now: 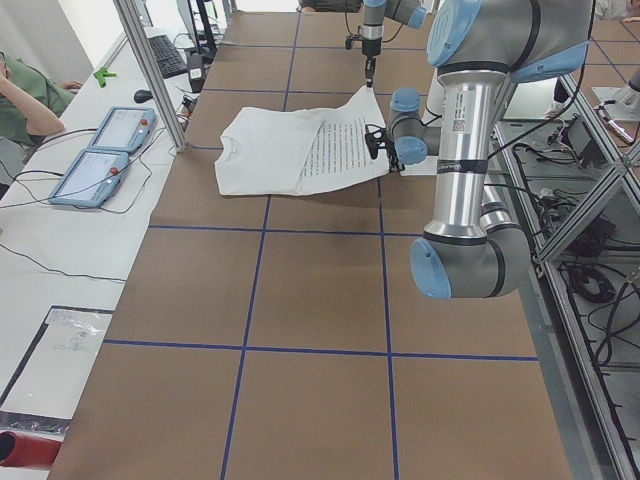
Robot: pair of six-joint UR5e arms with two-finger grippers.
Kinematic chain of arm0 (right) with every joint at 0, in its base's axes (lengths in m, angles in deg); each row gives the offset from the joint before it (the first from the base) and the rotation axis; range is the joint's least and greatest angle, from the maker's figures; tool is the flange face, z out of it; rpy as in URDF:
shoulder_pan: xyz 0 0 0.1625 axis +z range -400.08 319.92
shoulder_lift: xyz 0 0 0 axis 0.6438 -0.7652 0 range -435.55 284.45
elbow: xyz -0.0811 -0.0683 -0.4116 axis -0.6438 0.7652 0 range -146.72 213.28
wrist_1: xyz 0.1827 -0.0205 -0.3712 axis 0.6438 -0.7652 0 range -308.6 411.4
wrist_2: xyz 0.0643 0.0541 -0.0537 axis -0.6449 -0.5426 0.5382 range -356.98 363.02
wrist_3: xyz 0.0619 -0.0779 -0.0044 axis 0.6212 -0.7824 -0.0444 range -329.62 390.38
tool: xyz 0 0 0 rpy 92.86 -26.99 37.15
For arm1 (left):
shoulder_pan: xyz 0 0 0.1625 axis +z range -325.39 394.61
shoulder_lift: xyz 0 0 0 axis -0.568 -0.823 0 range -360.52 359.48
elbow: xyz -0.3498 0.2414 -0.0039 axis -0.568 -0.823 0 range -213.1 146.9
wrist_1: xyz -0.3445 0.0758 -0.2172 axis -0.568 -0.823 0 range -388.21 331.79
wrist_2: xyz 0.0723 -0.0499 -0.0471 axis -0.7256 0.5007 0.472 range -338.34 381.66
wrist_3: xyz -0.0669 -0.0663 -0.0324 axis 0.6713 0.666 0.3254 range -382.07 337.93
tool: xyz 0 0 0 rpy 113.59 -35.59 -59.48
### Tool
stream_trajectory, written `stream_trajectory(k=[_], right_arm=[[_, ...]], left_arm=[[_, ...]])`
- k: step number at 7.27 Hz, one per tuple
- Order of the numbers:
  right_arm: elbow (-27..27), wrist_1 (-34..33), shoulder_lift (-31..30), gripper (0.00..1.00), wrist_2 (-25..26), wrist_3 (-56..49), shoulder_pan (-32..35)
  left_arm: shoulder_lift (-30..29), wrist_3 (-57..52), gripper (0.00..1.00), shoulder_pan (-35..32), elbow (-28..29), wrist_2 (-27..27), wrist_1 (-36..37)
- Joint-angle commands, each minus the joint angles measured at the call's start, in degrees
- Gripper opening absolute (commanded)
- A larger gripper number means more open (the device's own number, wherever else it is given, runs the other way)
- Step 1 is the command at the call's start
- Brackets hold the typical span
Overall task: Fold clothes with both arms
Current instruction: 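Lift the hem with both grippers and fold it toward the collar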
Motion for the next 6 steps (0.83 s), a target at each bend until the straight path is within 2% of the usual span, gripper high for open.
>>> stream_trajectory(k=[1,3,4,5,6], right_arm=[[-4.42,0.11,-1.96,0.00,-5.84,0.00,0.53],[-7.86,0.29,-4.25,0.00,-14.70,0.00,1.75],[-7.96,0.38,-4.52,0.00,-21.19,-0.35,4.81],[-7.87,0.38,-4.43,0.00,-25.00,-0.70,7.28],[-7.26,0.38,-4.00,0.00,-24.95,-1.14,8.00]], left_arm=[[1.05,0.16,0.00,0.03,-5.28,2.20,0.38],[1.67,0.25,0.00,0.99,-8.01,5.43,0.48],[3.15,0.25,0.00,0.99,-10.38,7.29,2.04],[3.34,0.25,0.00,0.99,-10.92,7.74,3.54],[3.34,0.25,0.00,0.82,-11.01,7.83,3.64]])
